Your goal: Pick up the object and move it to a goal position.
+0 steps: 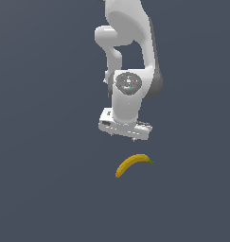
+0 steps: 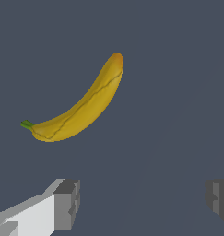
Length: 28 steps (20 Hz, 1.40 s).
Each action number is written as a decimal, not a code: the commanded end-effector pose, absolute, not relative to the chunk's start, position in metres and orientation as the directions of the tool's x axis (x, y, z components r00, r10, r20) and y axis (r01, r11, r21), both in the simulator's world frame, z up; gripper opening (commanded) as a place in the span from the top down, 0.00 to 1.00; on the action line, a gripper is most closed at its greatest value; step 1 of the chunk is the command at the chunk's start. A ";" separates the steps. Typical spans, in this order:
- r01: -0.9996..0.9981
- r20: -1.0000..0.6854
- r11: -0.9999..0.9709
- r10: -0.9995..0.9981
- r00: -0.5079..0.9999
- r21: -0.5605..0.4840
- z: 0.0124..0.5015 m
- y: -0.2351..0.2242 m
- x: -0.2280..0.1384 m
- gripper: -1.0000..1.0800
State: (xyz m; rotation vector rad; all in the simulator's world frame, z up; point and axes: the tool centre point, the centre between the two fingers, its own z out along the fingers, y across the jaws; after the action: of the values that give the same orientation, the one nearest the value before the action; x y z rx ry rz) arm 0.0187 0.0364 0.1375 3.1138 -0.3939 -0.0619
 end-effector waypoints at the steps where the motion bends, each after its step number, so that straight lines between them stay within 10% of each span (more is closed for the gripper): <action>1: -0.312 -0.037 -0.950 -0.313 0.949 0.008 0.133 0.039 0.025 0.04; 28: -0.844 -0.009 -0.536 -0.844 0.536 0.007 0.085 0.075 0.081 0.04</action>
State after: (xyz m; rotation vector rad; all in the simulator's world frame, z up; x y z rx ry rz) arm 0.0786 0.0723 0.0877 2.7794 -1.4605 -0.0203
